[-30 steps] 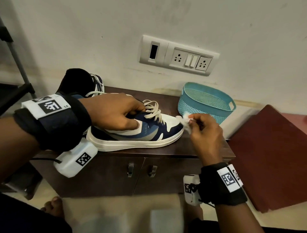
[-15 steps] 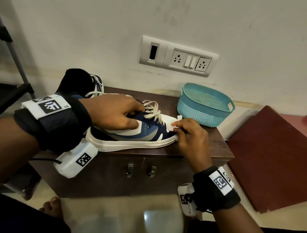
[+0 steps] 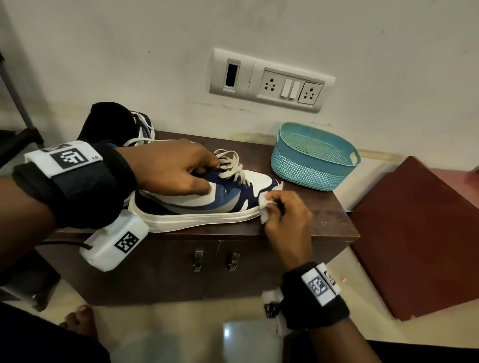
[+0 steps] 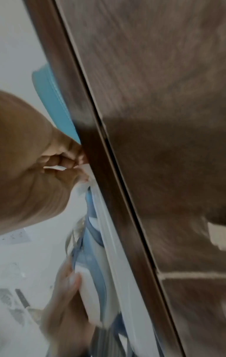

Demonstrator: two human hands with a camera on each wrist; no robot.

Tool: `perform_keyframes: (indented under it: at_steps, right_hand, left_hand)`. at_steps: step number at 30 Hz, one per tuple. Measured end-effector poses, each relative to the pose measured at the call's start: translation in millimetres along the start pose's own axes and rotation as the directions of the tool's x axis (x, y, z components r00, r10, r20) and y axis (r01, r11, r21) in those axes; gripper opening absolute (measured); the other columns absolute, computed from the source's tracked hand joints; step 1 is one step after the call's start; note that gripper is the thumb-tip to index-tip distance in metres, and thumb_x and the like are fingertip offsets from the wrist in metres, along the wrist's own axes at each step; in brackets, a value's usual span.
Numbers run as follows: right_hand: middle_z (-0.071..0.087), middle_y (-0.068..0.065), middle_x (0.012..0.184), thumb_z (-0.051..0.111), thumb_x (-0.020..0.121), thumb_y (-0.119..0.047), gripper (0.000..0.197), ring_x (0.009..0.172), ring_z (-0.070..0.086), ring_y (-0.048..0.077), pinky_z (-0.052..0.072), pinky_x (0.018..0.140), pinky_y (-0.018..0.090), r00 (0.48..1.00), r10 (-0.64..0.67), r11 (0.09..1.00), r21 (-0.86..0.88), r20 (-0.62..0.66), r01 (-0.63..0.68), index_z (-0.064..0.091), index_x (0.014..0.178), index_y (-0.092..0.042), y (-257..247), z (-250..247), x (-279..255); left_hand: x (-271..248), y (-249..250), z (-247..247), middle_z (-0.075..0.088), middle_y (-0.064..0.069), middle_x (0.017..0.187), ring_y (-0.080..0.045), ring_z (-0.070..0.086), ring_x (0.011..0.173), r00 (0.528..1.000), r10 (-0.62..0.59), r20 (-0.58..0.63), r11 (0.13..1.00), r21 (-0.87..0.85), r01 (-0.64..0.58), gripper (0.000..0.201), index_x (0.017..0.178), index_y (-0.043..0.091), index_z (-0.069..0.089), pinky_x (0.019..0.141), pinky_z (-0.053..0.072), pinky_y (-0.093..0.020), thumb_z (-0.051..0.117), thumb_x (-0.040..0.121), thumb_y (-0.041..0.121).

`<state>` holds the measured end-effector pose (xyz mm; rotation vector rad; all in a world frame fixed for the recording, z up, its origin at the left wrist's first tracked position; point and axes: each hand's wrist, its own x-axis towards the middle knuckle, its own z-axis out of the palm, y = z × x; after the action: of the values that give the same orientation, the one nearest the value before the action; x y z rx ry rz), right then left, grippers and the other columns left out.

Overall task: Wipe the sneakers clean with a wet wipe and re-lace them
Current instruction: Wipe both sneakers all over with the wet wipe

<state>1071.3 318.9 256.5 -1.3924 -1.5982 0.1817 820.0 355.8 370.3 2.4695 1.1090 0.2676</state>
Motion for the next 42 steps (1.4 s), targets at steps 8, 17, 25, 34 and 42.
perform_keyframes:
  at_steps: [8,17,25,34,42]
  right_hand:
    - [0.071,-0.007,0.09,0.067,0.086,0.007,0.026,0.081,0.067,0.005,0.051,0.074,0.013,0.983,0.137,0.966,0.203,0.12,-0.159,0.07,0.09,-0.018,-33.2,14.5,-38.0]
    - [0.071,-0.005,0.088,0.06,0.092,-0.002,0.024,0.082,0.066,0.009,0.052,0.074,0.029,0.948,0.313,0.945,0.122,-0.062,-0.304,0.067,0.086,-0.024,1.6,0.0,20.7]
    - [0.071,-0.002,0.092,0.063,0.093,-0.007,0.016,0.077,0.065,0.005,0.054,0.072,0.032,0.855,0.183,0.974,0.209,-0.485,-0.09,0.07,0.099,-0.02,4.4,-45.1,30.8]
    - [0.066,-0.001,0.108,0.069,0.088,-0.007,0.021,0.105,0.066,0.013,0.056,0.089,0.027,0.995,0.027,0.967,0.249,0.094,-0.05,0.079,0.104,-0.016,4.7,-17.7,3.5]
    - [0.072,0.006,0.104,0.081,0.085,-0.016,0.018,0.089,0.072,0.017,0.061,0.087,0.042,0.947,0.32,0.908,0.286,-0.001,-0.307,0.074,0.094,-0.03,18.3,-7.2,7.6]
  left_hand:
    - [-0.1,-1.0,0.3,0.059,-0.002,0.065,-0.017,0.052,0.057,1.0,-0.004,0.01,0.999,-0.033,0.004,0.016,0.079,0.023,0.058,0.061,0.046,-0.042,0.056,0.082,0.038]
    - [-0.4,-0.3,-1.0,0.057,-0.001,0.064,-0.017,0.049,0.057,1.0,-0.011,0.005,1.0,-0.005,0.011,0.016,0.079,0.023,0.058,0.064,0.047,-0.046,0.056,0.08,0.04]
    - [-1.6,-3.7,1.0,0.058,0.0,0.067,-0.015,0.052,0.059,1.0,-0.01,-0.004,1.0,0.022,0.01,0.019,0.08,0.024,0.057,0.062,0.045,-0.04,0.053,0.08,0.043]
    - [-0.8,-2.2,0.3,0.055,0.001,0.063,-0.015,0.047,0.055,1.0,-0.026,0.013,0.999,-0.018,0.027,0.017,0.076,0.024,0.055,0.062,0.045,-0.044,0.055,0.08,0.041]
    - [-2.9,-0.4,-1.1,0.058,-0.002,0.066,-0.02,0.052,0.06,0.999,-0.038,0.026,0.999,-0.012,0.038,0.018,0.081,0.024,0.059,0.065,0.048,-0.051,0.054,0.079,0.041]
